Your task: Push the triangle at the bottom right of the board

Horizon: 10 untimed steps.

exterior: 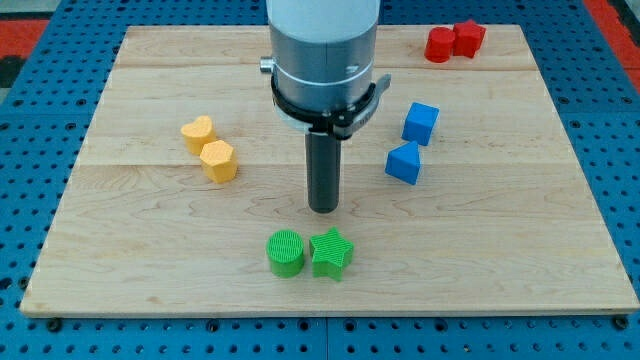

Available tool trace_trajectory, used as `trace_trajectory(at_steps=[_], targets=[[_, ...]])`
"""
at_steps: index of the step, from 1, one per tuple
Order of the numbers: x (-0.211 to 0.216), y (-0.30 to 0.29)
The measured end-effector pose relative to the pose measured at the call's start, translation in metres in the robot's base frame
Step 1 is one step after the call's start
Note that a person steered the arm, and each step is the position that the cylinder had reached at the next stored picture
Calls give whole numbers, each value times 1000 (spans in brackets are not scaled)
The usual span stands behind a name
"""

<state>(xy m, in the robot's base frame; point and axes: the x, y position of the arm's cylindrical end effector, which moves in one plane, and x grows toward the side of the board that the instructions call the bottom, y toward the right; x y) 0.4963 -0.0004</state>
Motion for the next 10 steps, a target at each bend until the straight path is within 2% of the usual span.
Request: trace_trajectory(at_steps=[2,4,5,7,10], targets=[[-1,0],[-6,-61],[-14,-64],[-37,-10],[-41,6]])
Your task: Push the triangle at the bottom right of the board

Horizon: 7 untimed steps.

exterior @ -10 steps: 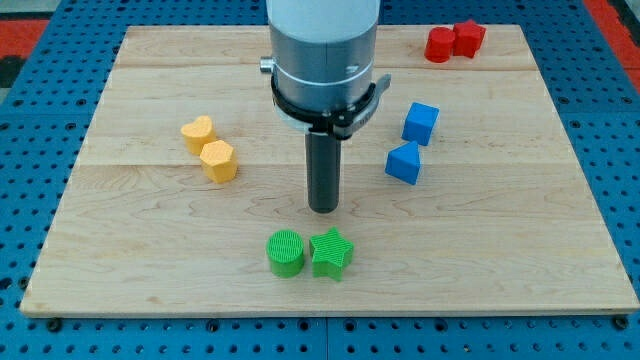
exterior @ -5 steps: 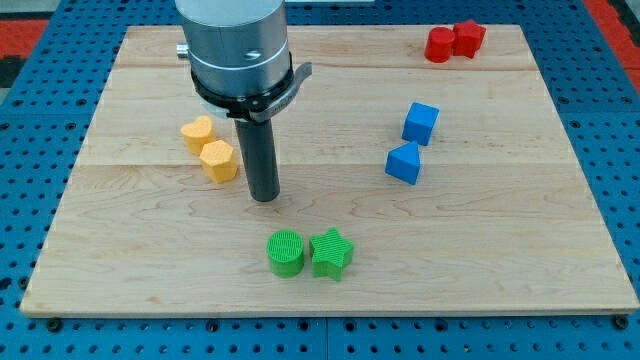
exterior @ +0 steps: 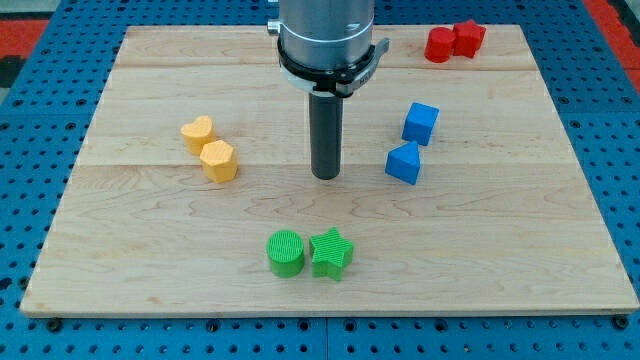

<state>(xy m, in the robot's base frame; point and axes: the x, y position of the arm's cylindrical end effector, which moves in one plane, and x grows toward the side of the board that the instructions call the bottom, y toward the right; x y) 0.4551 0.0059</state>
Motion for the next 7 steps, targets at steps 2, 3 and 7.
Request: trace_trajectory(at_steps=[2,3,7], targets=[[-32,44],[-18,83],[7,142]])
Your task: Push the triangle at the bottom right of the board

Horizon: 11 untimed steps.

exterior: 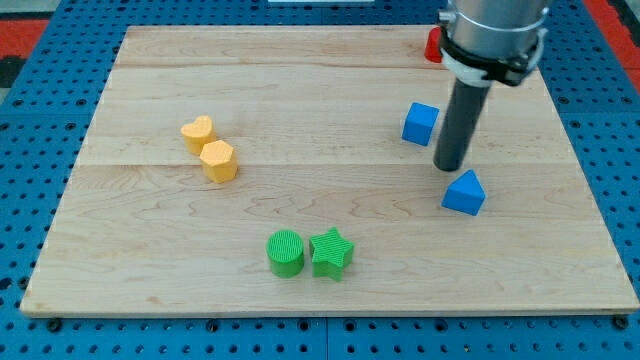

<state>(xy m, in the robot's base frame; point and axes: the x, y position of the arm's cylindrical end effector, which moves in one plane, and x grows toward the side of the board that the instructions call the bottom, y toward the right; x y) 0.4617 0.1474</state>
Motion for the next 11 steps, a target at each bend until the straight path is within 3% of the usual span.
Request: trace_trajectory(at_steps=[1,3,4,5,7,9,11], targets=[[53,20],[42,14],[51,-24],[72,-25],[84,24],[45,42],[84,60]])
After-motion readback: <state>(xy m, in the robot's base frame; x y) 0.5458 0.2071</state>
